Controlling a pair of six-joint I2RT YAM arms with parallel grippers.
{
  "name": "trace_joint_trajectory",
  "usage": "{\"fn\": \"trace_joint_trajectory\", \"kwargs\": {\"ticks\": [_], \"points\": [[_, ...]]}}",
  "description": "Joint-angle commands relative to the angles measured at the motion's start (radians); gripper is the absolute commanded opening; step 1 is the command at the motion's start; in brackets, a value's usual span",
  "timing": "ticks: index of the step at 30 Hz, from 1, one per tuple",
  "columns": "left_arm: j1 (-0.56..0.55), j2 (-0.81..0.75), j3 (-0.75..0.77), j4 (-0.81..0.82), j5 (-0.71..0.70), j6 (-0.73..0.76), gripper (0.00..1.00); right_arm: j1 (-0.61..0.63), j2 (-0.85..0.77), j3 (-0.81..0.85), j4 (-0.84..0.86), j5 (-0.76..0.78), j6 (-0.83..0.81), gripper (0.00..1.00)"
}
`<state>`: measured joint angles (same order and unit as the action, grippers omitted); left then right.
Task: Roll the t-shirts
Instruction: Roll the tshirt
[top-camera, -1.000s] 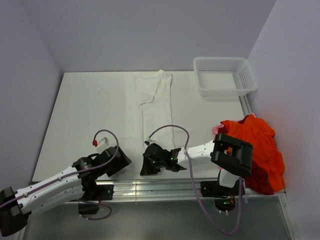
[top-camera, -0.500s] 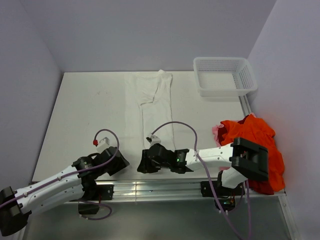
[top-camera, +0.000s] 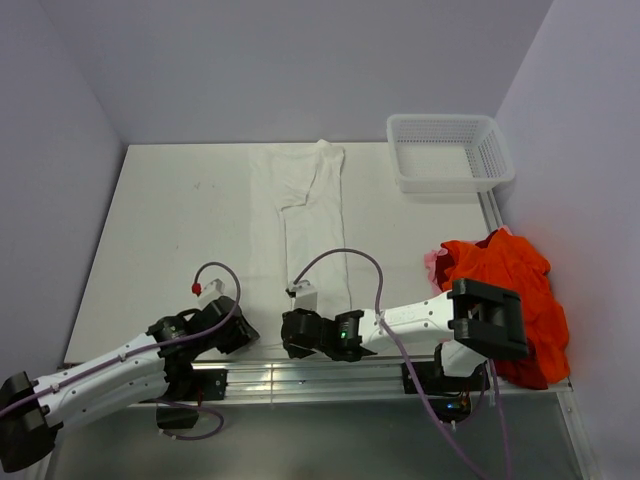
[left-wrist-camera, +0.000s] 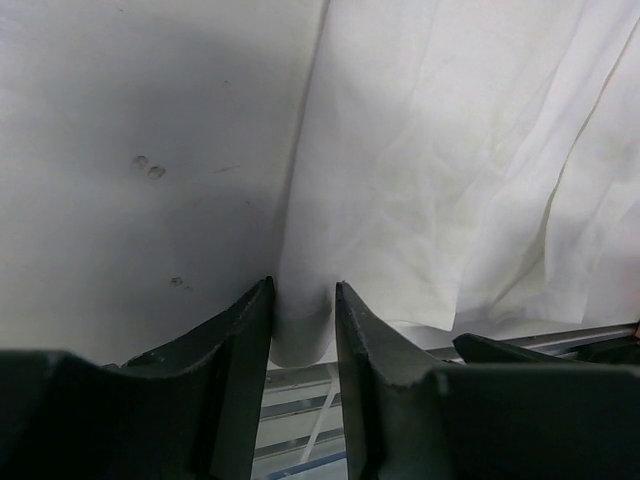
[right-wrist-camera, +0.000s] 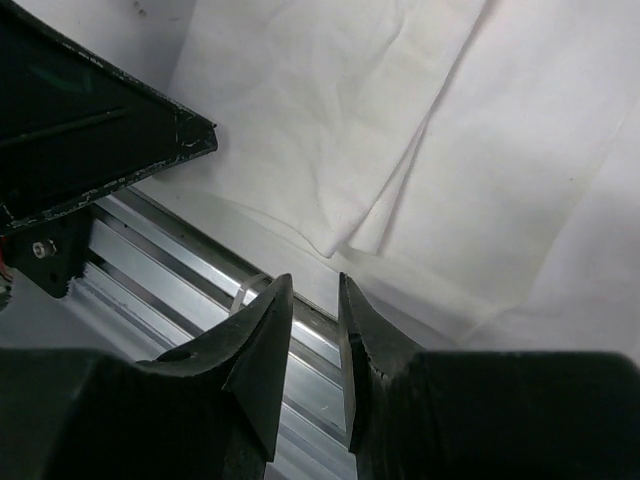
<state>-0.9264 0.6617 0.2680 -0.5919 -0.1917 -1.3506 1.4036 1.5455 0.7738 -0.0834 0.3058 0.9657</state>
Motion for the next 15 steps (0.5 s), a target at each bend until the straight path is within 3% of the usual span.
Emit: {"fn": "trace_joint_trajectory", "kwargs": {"ticks": [1,5,8,15], "points": [[-0.005,0.03,-0.012,0.038,0.028,0.028,0.38,0.017,0.024,0.054,-0.049,0.085,-0.012,0.32],[-0.003,0.038,-0.012,0.053,0.029,0.033,0.19,0.021,0.053,0.084,-0.075,0.101,-0.009,0.33],[-0.003,0.035,-0.004,0.037,0.018,0.036,0.12,0.023,0.073,0.107,-0.095,0.111,-0.012,0.33],[-0.003,0.026,-0.006,0.033,0.021,0.038,0.09,0.026,0.122,0.154,-0.11,0.118,-0.03,0.33]]}}
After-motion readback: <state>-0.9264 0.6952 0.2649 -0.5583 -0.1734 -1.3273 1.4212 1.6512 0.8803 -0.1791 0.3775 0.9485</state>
